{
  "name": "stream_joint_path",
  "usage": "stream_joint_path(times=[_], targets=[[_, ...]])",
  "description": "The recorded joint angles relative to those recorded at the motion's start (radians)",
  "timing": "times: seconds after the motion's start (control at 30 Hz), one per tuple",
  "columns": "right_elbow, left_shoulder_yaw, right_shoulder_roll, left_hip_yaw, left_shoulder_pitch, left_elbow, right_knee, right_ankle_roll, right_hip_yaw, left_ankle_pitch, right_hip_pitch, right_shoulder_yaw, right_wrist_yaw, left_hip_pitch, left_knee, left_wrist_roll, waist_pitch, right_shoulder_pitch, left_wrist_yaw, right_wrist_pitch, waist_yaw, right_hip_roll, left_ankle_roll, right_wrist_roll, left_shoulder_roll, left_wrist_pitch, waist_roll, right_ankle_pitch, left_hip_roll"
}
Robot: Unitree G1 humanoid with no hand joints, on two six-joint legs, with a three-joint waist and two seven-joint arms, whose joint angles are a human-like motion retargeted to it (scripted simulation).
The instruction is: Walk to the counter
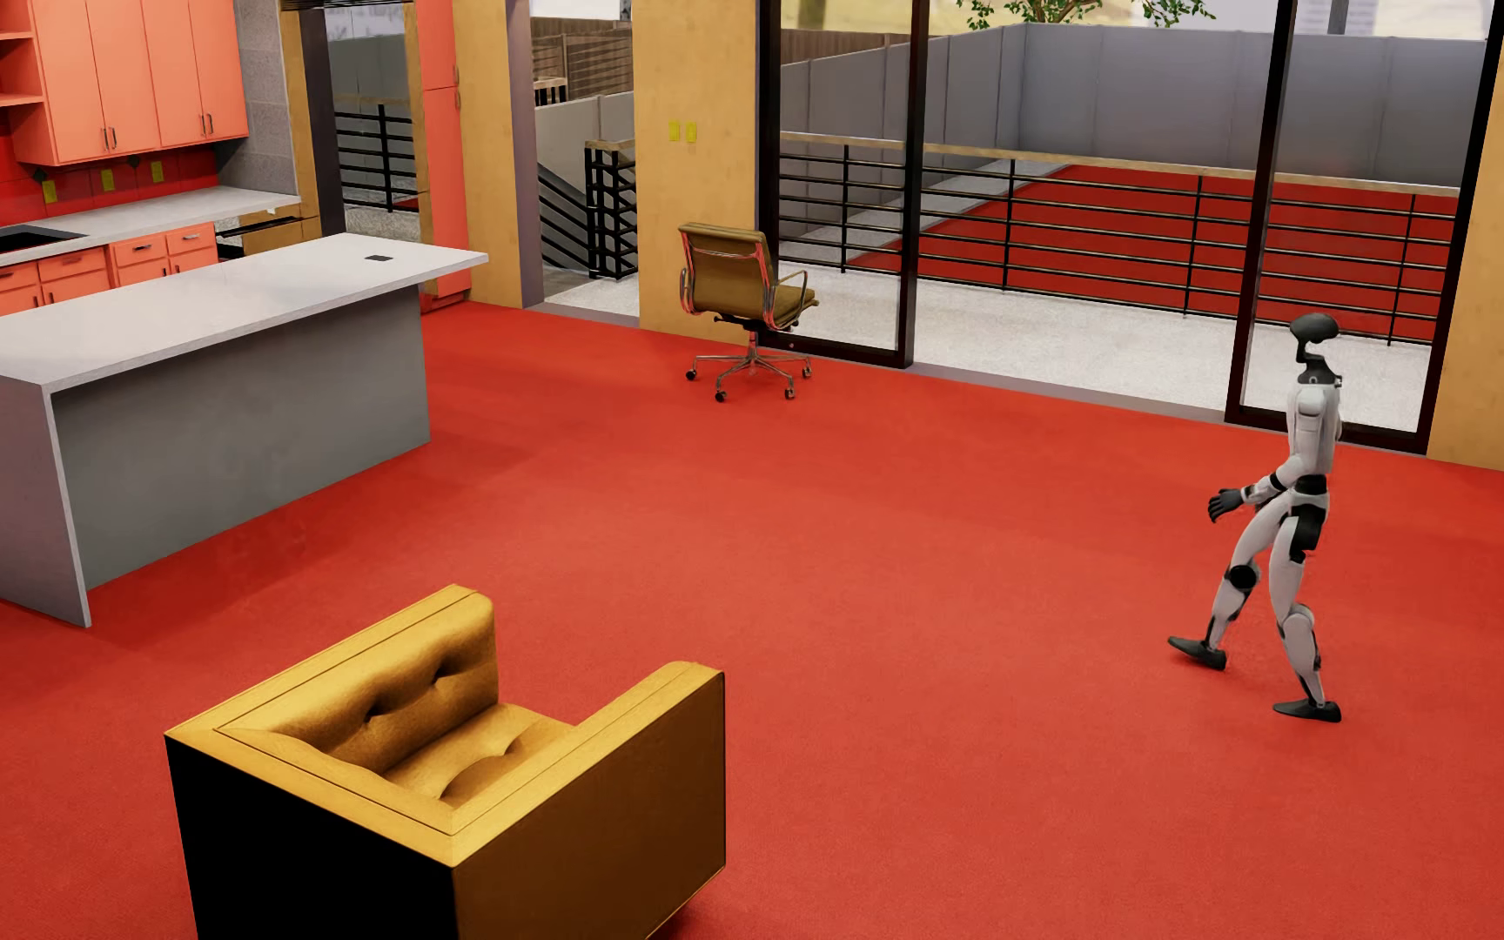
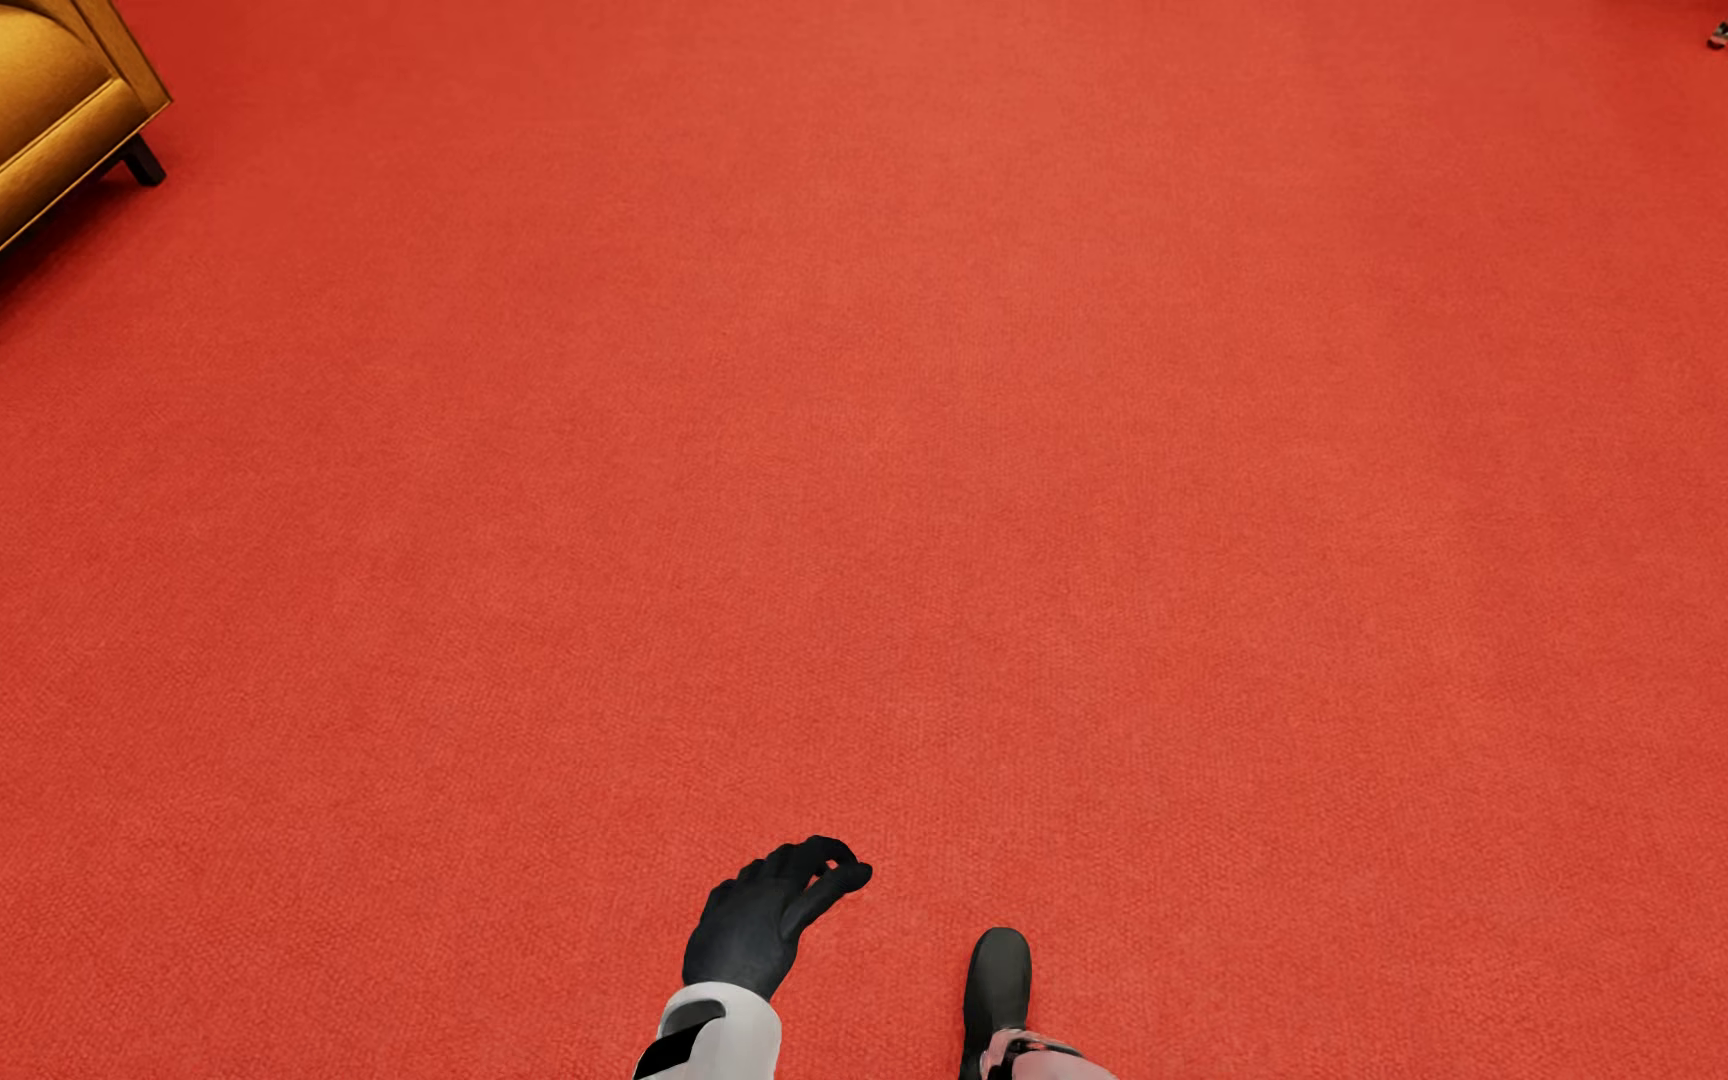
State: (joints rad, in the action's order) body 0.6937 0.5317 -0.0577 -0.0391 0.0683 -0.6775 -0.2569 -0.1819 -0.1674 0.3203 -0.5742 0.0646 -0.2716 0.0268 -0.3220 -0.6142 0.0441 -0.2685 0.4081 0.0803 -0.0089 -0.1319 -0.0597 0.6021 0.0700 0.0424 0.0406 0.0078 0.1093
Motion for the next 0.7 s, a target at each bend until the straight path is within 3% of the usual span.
stream_joint_path(times=[0.1,0.23,0.3,0.37,0.43,0.47,0.5,0.53,0.57,0.63,0.7], targets=[[0.000,0.004,-0.036,-0.005,0.030,0.029,-0.017,0.023,0.011,0.035,-0.017,0.027,0.054,-0.047,0.001,-0.012,0.005,0.026,0.020,0.023,-0.002,0.020,0.014,0.025,-0.002,0.054,-0.010,-0.041,-0.009],[-0.007,0.054,-0.035,0.007,0.056,-0.066,-0.128,0.157,0.027,-0.010,0.008,0.012,0.027,-0.098,-0.085,-0.071,0.010,0.039,-0.022,0.039,-0.015,0.074,0.065,0.066,0.035,0.112,-0.033,0.057,-0.058],[0.040,0.030,-0.023,0.013,0.022,-0.149,-0.178,0.183,0.014,-0.150,0.046,0.014,0.050,-0.092,-0.204,-0.069,0.014,0.062,-0.114,0.073,-0.021,0.119,0.129,0.096,0.054,0.156,-0.055,-0.004,-0.105],[0.080,-0.021,-0.013,0.031,-0.026,-0.207,-0.195,0.200,-0.008,-0.359,0.104,0.023,0.112,0.006,-0.464,-0.049,0.021,0.107,-0.185,0.109,-0.031,0.164,0.203,0.137,0.077,0.190,-0.080,-0.069,-0.161],[0.112,-0.023,-0.014,0.062,-0.068,-0.221,-0.201,0.214,-0.040,-0.559,0.173,0.019,0.114,0.164,-0.763,-0.074,0.030,0.124,-0.185,0.063,-0.041,0.203,0.284,0.171,0.127,0.175,-0.108,-0.130,-0.217],[0.118,-0.021,-0.014,0.083,-0.089,-0.210,-0.199,0.220,-0.050,-0.564,0.213,0.010,0.096,0.239,-0.867,-0.086,0.034,0.137,-0.177,0.036,-0.041,0.221,0.253,0.180,0.156,0.155,-0.121,-0.158,-0.223],[0.116,-0.034,-0.014,0.101,-0.116,-0.184,-0.194,0.225,-0.053,-0.503,0.256,0.000,0.075,0.304,-0.929,-0.087,0.037,0.149,-0.168,0.017,-0.038,0.237,0.241,0.185,0.178,0.139,-0.131,-0.184,-0.214],[0.109,-0.066,-0.012,0.117,-0.149,-0.149,-0.192,0.229,-0.053,-0.467,0.298,-0.010,0.060,0.364,-0.953,-0.077,0.040,0.158,-0.156,0.004,-0.033,0.250,0.244,0.189,0.195,0.127,-0.138,-0.211,-0.199],[0.100,-0.109,-0.007,0.128,-0.185,-0.116,-0.194,0.233,-0.050,-0.430,0.338,-0.020,0.051,0.421,-0.939,-0.059,0.041,0.169,-0.139,-0.004,-0.024,0.261,0.207,0.191,0.195,0.126,-0.143,-0.238,-0.184],[0.048,-0.209,-0.008,0.129,-0.244,-0.055,-0.187,0.238,-0.038,-0.285,0.416,-0.011,0.052,0.515,-0.796,-0.027,0.038,0.172,-0.125,-0.022,-0.003,0.273,0.176,0.182,0.178,0.126,-0.145,-0.283,-0.166],[0.004,-0.304,-0.025,0.096,-0.286,-0.017,-0.153,0.238,-0.023,-0.227,0.494,0.021,0.047,0.569,-0.512,-0.029,0.032,0.185,-0.112,-0.052,0.022,0.282,0.133,0.190,0.156,0.131,-0.142,-0.305,-0.171]])
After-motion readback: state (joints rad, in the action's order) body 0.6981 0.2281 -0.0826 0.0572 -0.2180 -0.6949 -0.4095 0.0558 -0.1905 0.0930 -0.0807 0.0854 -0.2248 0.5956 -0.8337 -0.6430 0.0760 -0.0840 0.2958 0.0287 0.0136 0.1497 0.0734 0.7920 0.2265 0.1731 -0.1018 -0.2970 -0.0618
